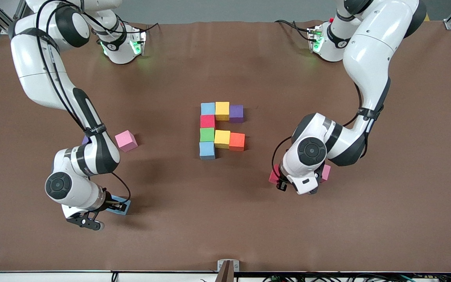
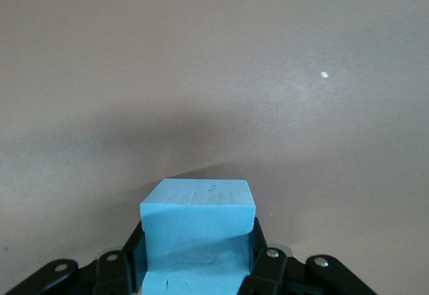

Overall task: Arrange 11 blocks into digit 3
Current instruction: 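Carry the light blue cube to the column with the right gripper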

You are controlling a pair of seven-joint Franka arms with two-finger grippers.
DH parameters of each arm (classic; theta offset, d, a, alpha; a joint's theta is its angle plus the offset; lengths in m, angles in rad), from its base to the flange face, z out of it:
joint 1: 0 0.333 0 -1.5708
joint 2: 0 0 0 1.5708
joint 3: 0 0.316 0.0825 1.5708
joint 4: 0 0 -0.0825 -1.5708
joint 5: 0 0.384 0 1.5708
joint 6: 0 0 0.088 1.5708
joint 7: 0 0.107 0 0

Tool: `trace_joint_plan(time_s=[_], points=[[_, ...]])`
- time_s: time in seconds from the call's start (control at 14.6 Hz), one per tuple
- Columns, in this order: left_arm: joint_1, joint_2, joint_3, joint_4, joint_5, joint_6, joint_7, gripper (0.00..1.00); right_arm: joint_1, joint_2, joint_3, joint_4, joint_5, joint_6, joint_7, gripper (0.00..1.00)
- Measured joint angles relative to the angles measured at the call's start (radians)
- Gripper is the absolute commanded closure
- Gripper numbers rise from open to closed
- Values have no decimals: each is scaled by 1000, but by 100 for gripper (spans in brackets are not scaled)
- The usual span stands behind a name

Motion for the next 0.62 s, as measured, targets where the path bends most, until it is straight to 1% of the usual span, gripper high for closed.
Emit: trace_joint_plan(time_s=[0.27,0.41,0.62], points=[[0,0,0,0,0,0,0,70,54,-1,7,10,0,-42,-102,95],[0,0,0,0,0,0,0,70,86,-3,10,16,0,-76,-117,96],[0,0,0,0,0,0,0,70,145,-9,16,26,0,-93,-119,98]])
